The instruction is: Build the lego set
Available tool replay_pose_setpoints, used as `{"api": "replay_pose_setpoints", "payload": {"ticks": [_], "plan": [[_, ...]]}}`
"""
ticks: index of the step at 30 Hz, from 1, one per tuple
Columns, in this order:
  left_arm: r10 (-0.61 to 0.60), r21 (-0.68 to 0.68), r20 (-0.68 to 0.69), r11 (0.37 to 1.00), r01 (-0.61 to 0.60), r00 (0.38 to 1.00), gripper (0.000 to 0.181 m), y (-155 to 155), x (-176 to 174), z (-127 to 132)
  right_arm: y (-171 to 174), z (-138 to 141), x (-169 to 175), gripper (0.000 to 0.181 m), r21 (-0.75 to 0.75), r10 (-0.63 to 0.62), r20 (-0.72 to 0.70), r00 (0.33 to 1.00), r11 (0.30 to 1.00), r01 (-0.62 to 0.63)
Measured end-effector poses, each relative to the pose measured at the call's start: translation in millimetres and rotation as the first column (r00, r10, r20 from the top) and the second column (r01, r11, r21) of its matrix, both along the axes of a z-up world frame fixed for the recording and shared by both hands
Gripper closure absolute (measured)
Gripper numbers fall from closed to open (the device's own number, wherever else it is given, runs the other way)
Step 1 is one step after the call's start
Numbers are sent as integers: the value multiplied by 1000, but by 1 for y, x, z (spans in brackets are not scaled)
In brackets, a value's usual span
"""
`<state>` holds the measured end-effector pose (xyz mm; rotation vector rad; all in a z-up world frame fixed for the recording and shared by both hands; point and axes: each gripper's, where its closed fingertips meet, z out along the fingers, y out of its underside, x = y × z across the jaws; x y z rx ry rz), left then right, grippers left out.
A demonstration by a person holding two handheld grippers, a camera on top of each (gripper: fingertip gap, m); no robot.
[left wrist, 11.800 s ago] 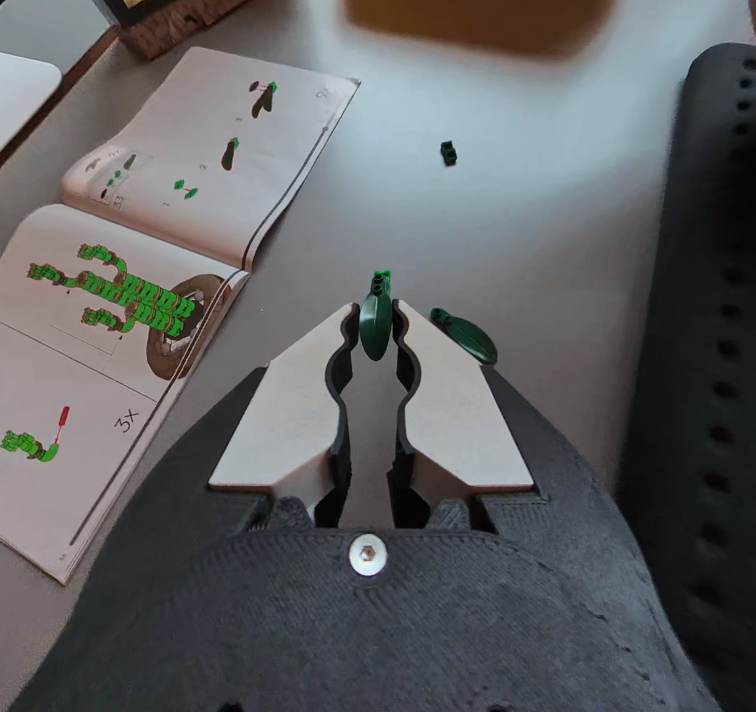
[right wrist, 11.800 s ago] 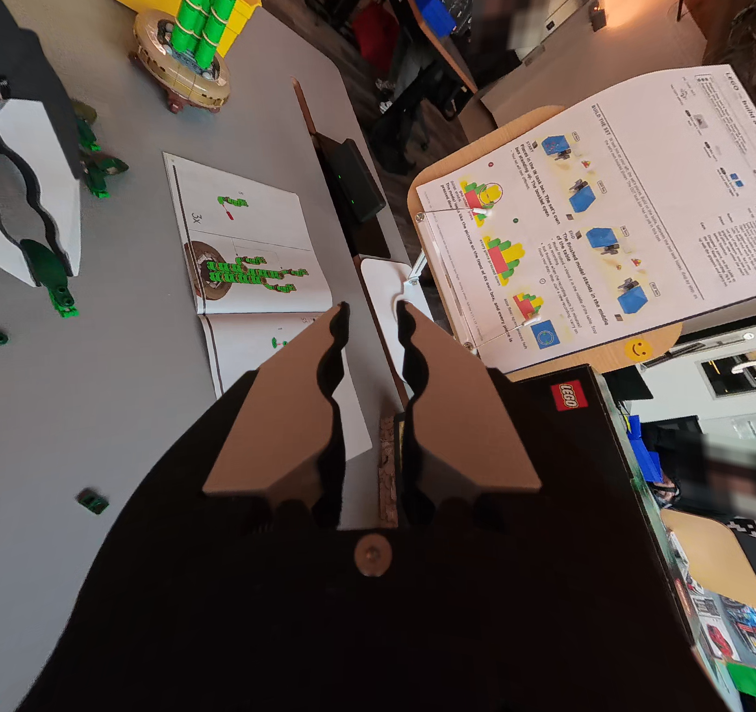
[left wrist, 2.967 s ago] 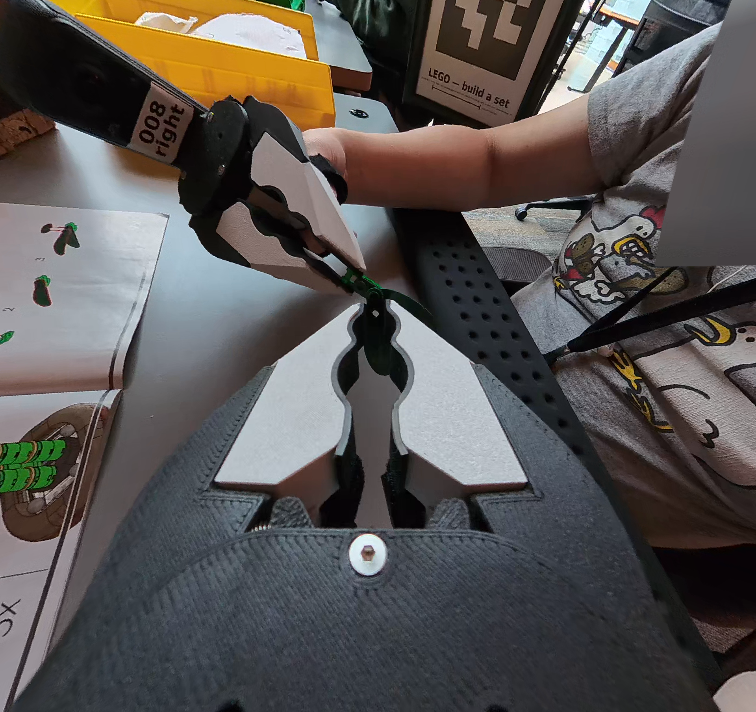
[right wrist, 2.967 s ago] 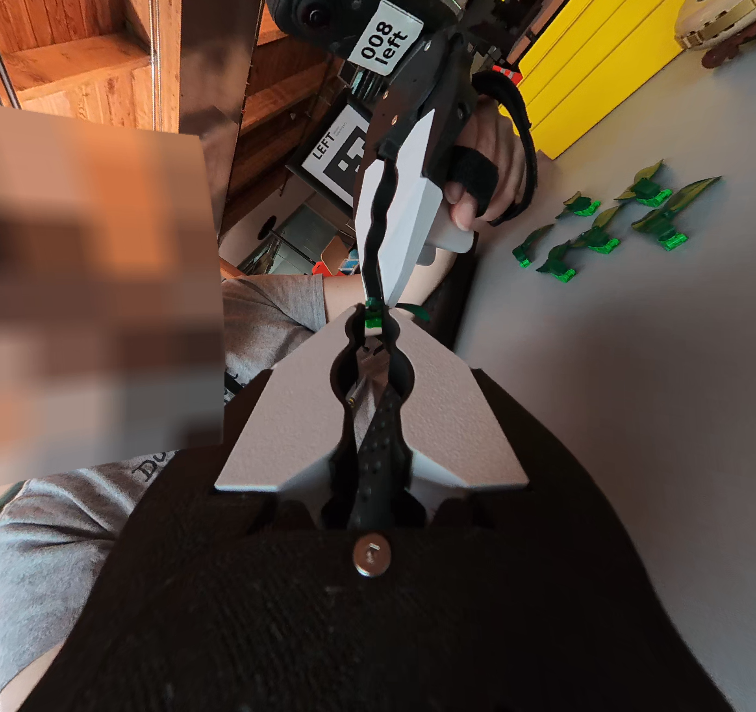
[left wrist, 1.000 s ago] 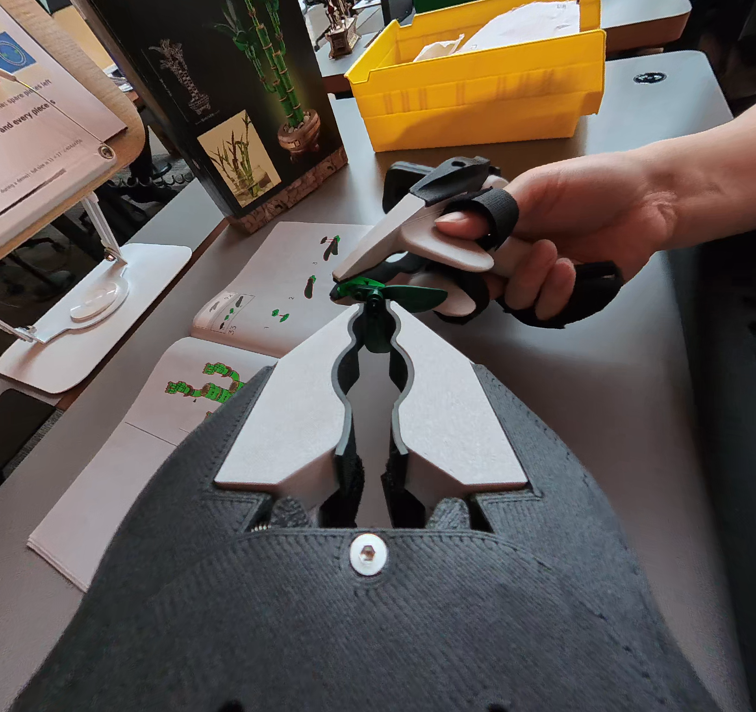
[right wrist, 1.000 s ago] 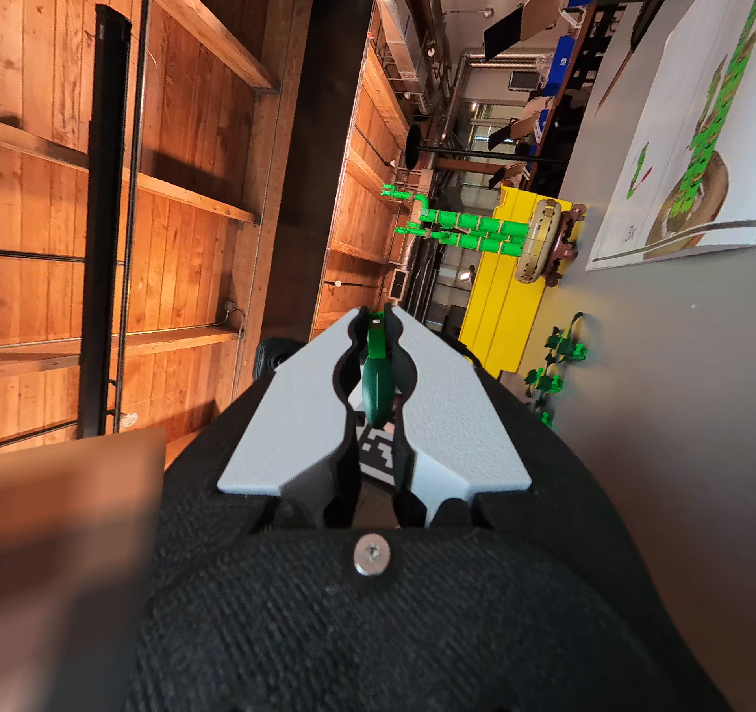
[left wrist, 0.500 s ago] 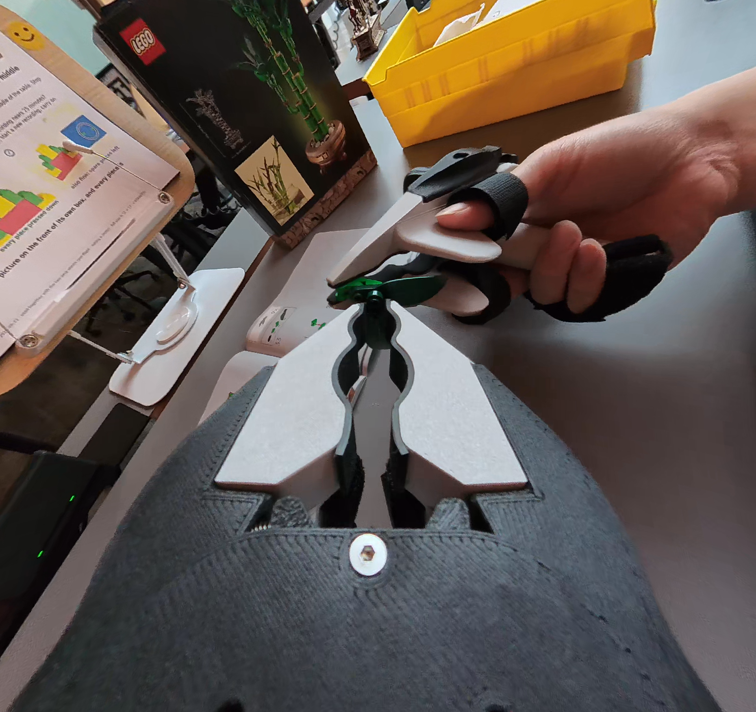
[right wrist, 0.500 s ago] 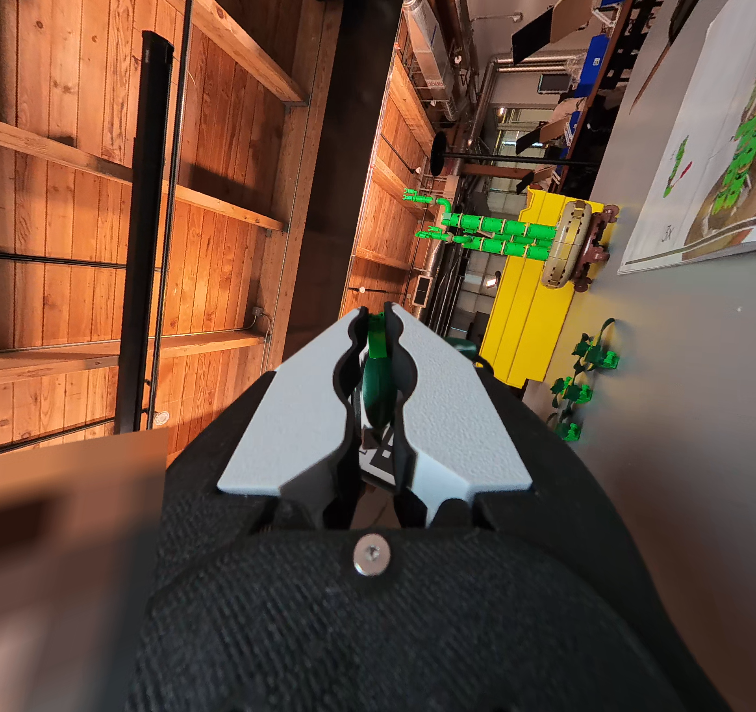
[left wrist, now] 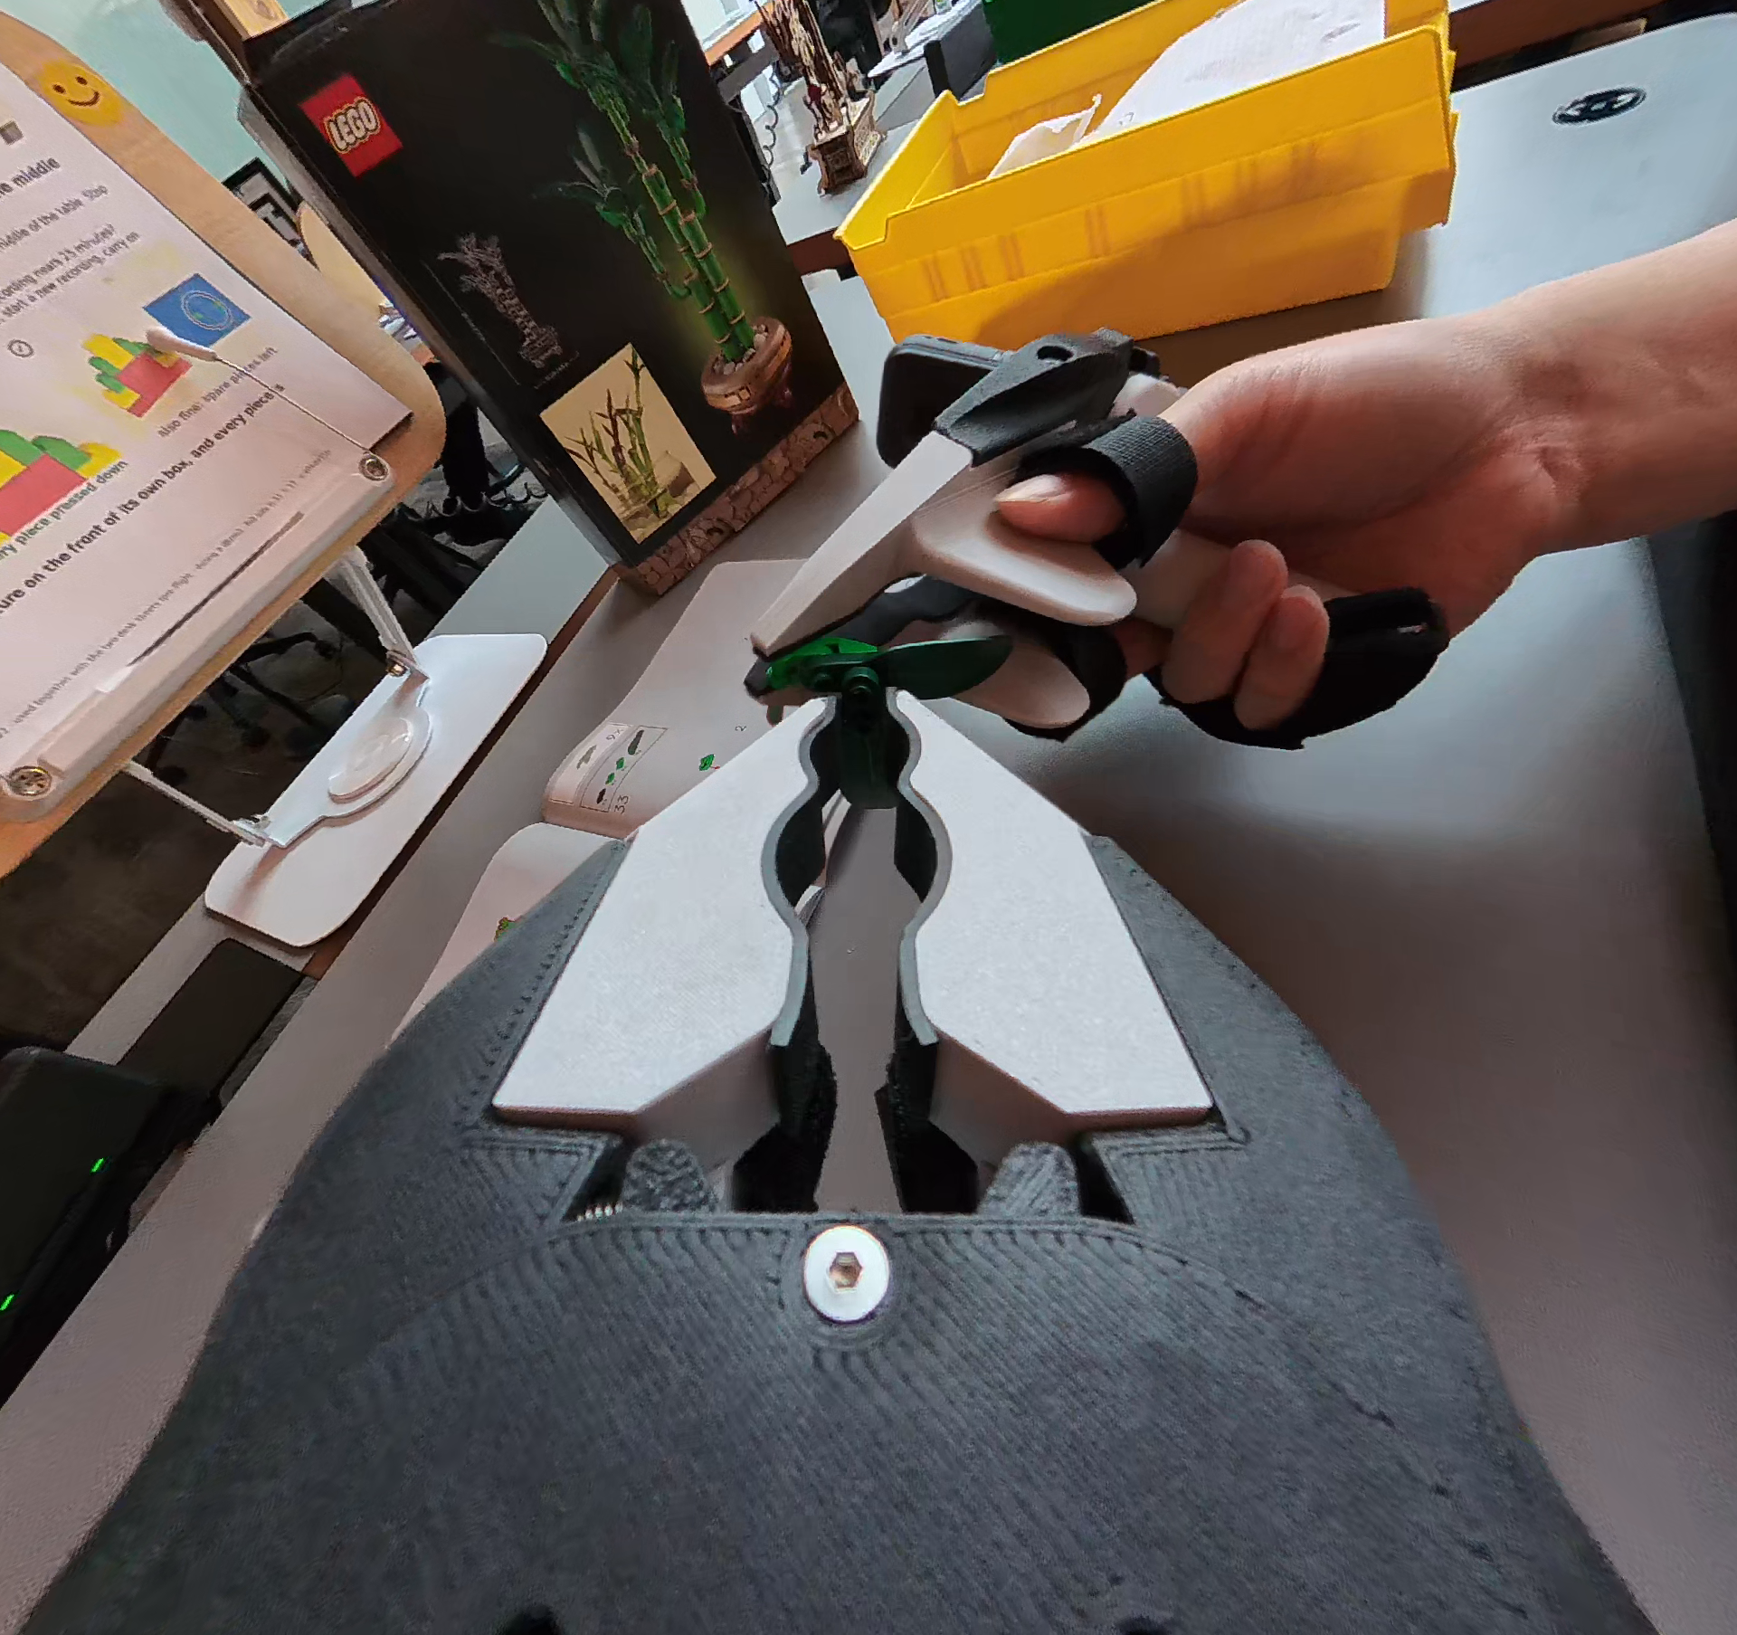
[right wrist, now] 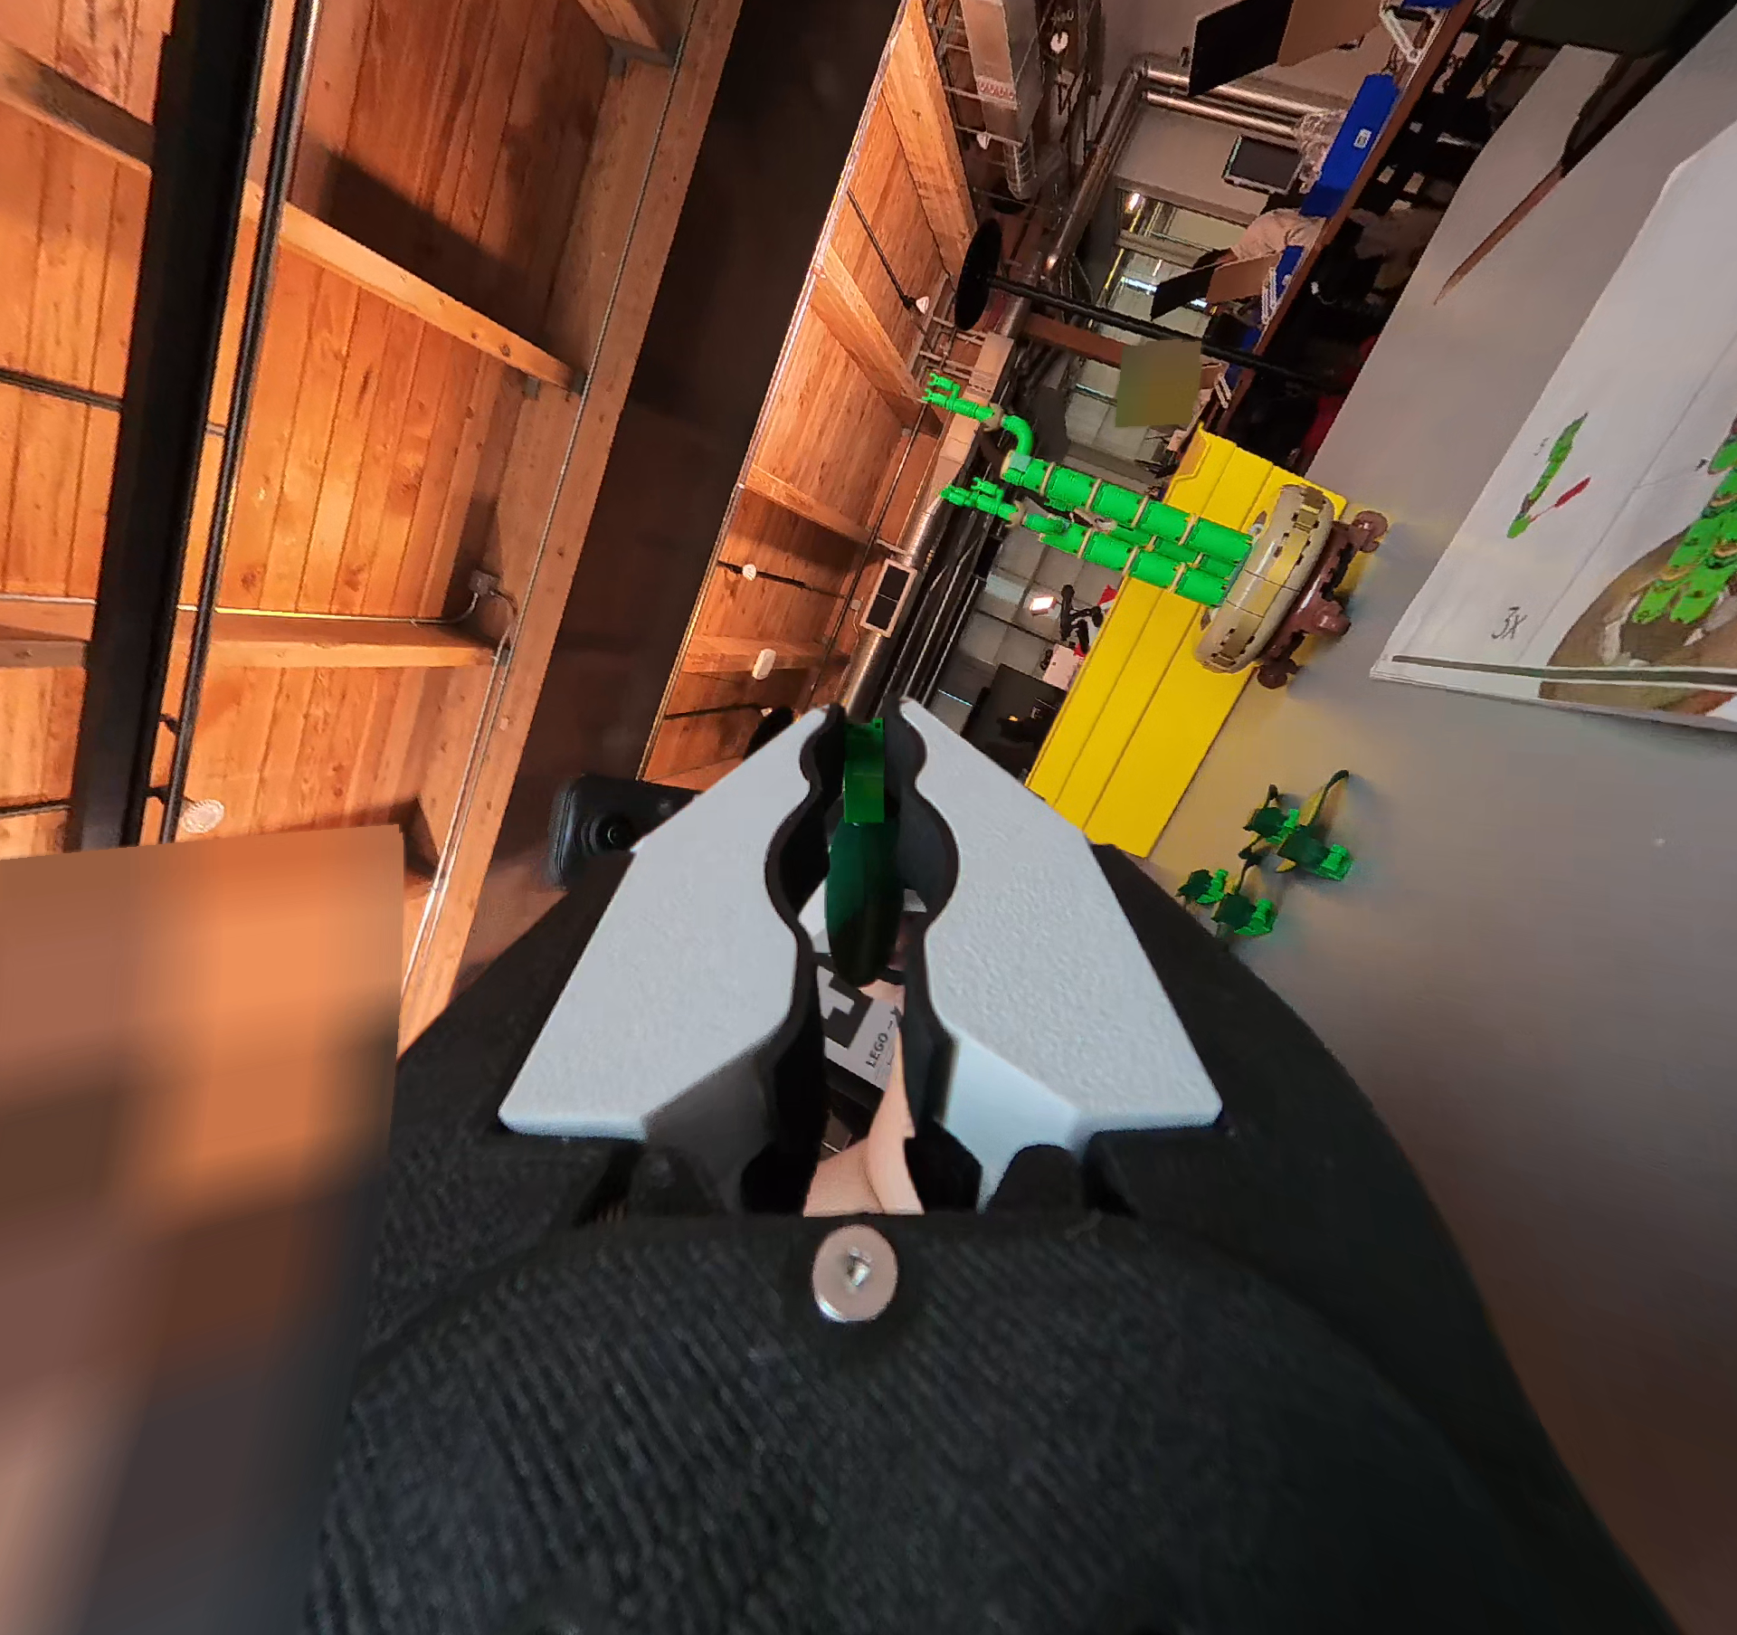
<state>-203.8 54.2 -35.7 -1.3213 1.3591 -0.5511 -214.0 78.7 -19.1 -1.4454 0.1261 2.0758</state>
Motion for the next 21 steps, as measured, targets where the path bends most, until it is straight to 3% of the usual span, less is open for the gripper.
{"api": "replay_pose_setpoints", "payload": {"ticks": [1, 10, 21], "plan": [[-3, -8, 7, 1000, 3, 1000, 175, 0, 0, 1, 0, 1, 0, 176, 9, 1, 7, 1000, 1000, -1], [-2, -18, 18, 1000, 3, 1000, 175, -1, 1, 1, 0, 1, 0, 176, -5, 3, -4, 1000, 1000, -3], [82, 58, -34, 995, -80, 996, 176, 6, 4, -4, 5, -4, 5, 176, -40, -115, -42, 992, 993, 114]]}}
